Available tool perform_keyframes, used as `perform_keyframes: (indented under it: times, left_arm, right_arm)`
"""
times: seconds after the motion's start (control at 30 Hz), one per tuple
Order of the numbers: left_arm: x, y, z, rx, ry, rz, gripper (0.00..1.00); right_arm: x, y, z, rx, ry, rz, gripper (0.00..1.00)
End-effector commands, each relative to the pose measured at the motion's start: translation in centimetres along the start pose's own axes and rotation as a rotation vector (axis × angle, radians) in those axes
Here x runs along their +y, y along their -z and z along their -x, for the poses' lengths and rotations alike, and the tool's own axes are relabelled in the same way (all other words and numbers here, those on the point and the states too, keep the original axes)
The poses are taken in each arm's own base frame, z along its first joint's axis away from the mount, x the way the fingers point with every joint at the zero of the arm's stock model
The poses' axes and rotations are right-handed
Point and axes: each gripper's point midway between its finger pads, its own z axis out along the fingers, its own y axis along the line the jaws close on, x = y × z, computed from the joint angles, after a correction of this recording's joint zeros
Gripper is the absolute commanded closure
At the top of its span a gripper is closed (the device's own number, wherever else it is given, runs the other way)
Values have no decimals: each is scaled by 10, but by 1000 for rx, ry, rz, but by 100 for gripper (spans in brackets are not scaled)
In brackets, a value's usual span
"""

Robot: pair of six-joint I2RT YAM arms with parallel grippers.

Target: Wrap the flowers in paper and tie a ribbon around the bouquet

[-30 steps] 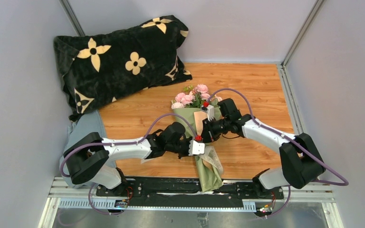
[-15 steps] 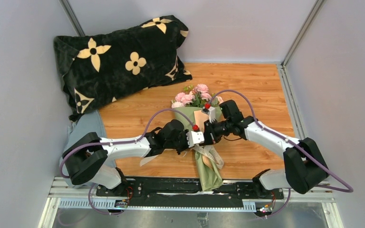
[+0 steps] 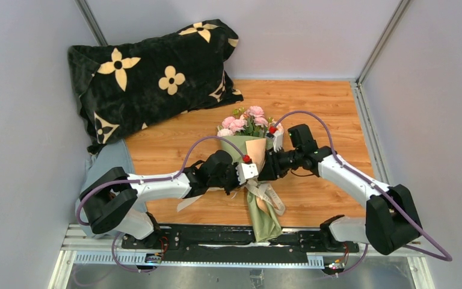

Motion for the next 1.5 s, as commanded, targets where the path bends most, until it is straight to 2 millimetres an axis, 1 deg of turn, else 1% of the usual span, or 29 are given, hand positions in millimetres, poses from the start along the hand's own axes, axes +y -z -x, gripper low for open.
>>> perform_keyframes:
  times: [0.0, 0.03, 0.1, 0.17, 0.27, 0.33, 0.43, 0.53, 0.6, 0.73, 0.83, 0.9, 0.97, 1.03, 1.17, 1.3, 1.47]
  left_arm:
    - [1, -2, 12, -42, 12, -8, 100]
    - [1, -2, 14, -46, 15, -10, 100]
    - [1, -2, 17, -53, 15, -10, 100]
    - [2, -3, 19, -60, 13, -7, 100]
    - [4, -3, 19, -57, 13, -1, 100]
    - [4, -3, 19, -57, 13, -1, 100]
    - [5, -3, 21, -60, 7, 2, 100]
    - [7, -3, 23, -64, 2, 13, 100]
    - [8, -1, 27, -74, -6, 13, 100]
    - [6, 2, 34, -102, 3, -12, 100]
    - [5, 1, 33, -101, 20, -16, 100]
    - [9, 1, 34, -106, 36, 1, 100]
    - [12, 2, 36, -116, 39, 6, 100]
    - [12, 3, 37, -118, 30, 1, 100]
    - [12, 3, 31, -108, 25, 1, 100]
    - [13, 1, 14, -70, -19, 7, 100]
    - [25, -1, 9, -63, -78, 62, 100]
  right_arm:
    - [-20, 8, 3, -14, -21, -102, 72]
    - [-23, 4, 1, -10, -33, -97, 80]
    - [-27, -5, -5, 19, -49, -89, 87]
    - [-26, -14, -7, 41, -34, -60, 89]
    - [-19, -24, 0, 35, 12, -6, 89]
    - [-14, -28, 5, 33, 46, 22, 89]
    - [-11, -34, 6, 25, 68, 60, 89]
    - [-8, -40, 1, 33, 54, 108, 89]
    - [-6, -41, -2, 37, 56, 132, 89]
    - [6, -40, -2, 17, 91, 208, 89]
    - [10, -39, -2, 13, 104, 237, 87]
    - [10, -40, -2, 13, 119, 233, 86]
    - [5, -42, -7, 33, 117, 211, 84]
    - [4, -44, -11, 44, 112, 216, 81]
    - [7, -45, -17, 65, 141, 232, 76]
    - [9, -45, -14, 41, 179, 243, 76]
    - [3, -50, -14, 50, 155, 226, 75]
